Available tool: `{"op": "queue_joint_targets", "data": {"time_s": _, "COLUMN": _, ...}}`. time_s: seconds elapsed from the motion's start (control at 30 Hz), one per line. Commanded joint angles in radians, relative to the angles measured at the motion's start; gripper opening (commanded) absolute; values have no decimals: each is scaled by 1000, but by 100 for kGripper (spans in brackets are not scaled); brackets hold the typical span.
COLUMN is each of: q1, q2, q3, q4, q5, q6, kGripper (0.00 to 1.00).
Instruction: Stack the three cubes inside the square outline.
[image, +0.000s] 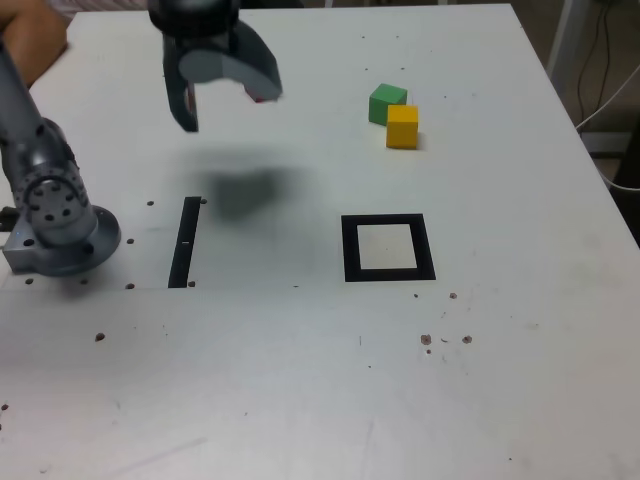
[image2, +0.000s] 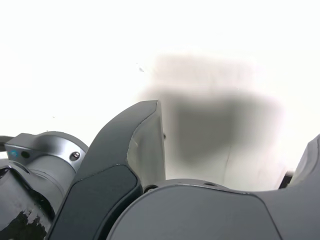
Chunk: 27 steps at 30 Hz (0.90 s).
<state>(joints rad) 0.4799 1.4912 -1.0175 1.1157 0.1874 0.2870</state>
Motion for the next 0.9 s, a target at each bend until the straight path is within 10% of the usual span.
{"op": "queue_joint_targets", "data": {"time_s": 0.0, "q1": 44, "q2": 13, "q3": -17, "q4": 15, "q5": 0, "q6": 3, "kGripper": 100}}
{"op": "queue_joint_targets", "data": {"time_s": 0.87, "q1": 362, "q2": 308, "q3": -392, "q4": 163, "q5": 0, "q6": 117, "kGripper": 100}}
